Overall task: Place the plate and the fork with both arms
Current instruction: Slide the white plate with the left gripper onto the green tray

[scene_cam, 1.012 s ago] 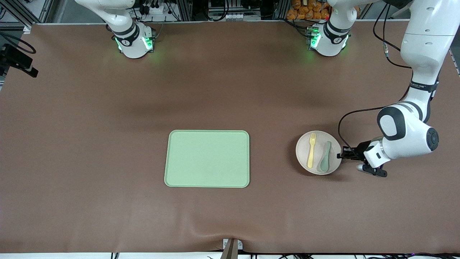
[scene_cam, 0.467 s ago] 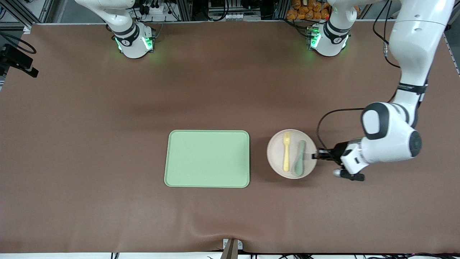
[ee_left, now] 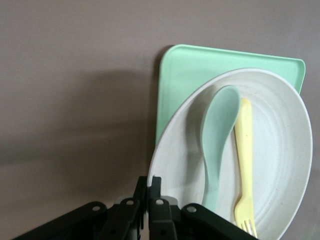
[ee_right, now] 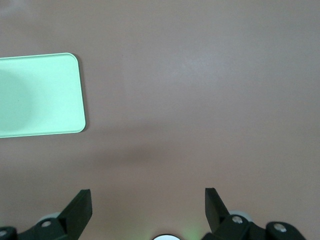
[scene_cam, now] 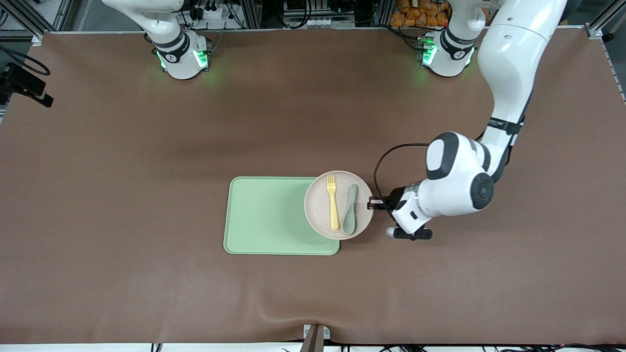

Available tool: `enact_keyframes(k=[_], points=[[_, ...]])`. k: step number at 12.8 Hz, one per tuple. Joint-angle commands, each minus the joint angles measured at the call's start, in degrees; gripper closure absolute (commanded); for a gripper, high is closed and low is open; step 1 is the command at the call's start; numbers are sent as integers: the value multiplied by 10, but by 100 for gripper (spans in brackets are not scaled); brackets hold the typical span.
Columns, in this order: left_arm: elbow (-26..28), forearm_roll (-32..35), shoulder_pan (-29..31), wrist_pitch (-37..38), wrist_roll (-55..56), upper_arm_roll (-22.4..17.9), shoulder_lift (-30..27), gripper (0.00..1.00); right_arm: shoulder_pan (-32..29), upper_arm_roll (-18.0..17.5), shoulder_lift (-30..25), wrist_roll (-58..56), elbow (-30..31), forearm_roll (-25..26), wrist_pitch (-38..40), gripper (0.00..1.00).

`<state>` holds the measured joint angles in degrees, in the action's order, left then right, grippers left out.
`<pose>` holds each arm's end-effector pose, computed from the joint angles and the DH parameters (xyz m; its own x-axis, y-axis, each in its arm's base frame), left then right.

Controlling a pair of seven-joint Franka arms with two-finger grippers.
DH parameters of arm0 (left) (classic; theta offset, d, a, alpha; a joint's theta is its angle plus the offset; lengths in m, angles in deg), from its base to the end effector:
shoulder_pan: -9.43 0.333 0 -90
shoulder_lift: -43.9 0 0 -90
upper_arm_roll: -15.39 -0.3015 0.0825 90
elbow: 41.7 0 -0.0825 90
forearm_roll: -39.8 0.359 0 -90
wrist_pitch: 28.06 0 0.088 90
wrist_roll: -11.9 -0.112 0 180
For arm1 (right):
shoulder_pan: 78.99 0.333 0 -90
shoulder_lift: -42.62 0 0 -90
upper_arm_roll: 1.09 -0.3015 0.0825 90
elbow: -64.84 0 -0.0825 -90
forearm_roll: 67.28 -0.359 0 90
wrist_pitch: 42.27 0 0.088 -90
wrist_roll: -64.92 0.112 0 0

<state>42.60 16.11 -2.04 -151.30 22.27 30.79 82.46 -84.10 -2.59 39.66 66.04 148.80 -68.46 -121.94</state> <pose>0.6228 -0.2988 0.2994 0.9898 -0.0360 -0.1382 0.0336 -0.8815 0.4710 0.4931 -0.0281 0.6620 0.9966 -0.0788 -0.0236 -0.0793 -0.9967 -0.0185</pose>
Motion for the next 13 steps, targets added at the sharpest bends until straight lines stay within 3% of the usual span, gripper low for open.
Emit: enact_keyframes(k=[1, 4, 8, 13], points=[[-32, 11, -38, -37, 18, -6, 36, 100, 5, -2, 1, 0, 0, -4, 1, 0], [-33, 13, -85, -112, 25, -19, 69, 100, 20, -2, 25, -21, 1, -3, 1, 0], [-83, 12, -167, -132, 61, -84, 120, 100, 22, -2, 45, -26, 1, -3, 1, 0], [-91, 11, -181, -174, 61, -90, 153, 100, 22, -2, 69, -40, 1, -4, -1, 0]])
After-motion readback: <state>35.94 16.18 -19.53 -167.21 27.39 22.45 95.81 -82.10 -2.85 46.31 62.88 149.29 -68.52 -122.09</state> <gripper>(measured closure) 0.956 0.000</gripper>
